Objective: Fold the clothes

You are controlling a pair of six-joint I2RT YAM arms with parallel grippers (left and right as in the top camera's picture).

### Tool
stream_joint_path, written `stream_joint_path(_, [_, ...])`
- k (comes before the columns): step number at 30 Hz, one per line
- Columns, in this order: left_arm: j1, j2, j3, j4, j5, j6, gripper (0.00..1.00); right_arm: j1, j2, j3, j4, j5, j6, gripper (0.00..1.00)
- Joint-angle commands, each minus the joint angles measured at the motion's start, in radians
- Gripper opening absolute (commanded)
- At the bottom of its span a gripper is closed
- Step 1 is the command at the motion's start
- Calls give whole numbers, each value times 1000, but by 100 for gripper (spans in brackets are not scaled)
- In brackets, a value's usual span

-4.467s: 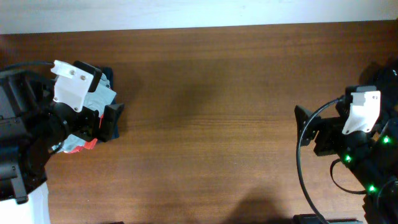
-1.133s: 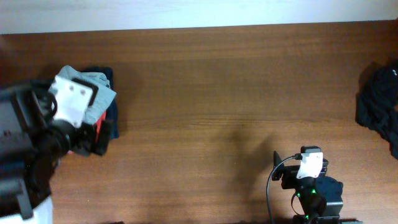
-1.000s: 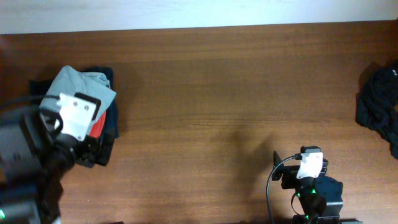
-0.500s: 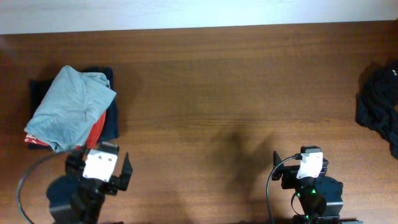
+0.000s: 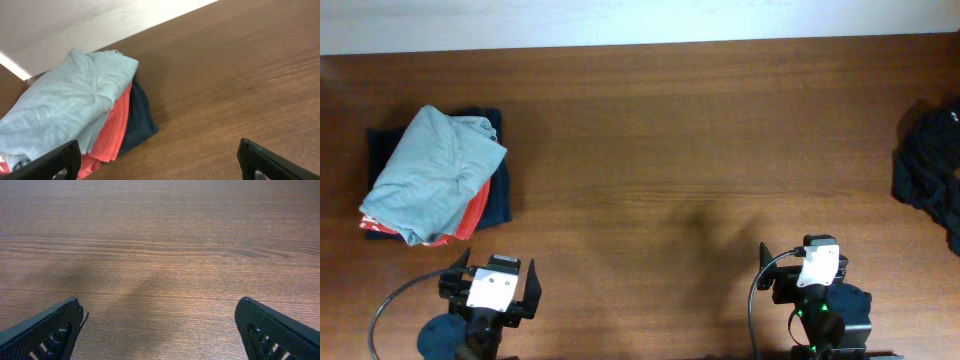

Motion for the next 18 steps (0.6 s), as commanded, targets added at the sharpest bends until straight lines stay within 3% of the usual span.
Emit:
stream_joint_path(1, [-4, -51, -74, 24, 19, -10, 99, -6, -10, -7, 2, -6, 1, 99])
stream_joint_path(13, [-16, -66, -258, 238, 82, -14, 99, -6, -10, -7, 2, -6, 1, 99])
stream_joint_path(18, [-17, -63, -274, 249, 85, -14, 100, -6, -10, -7, 2, -6, 1, 99])
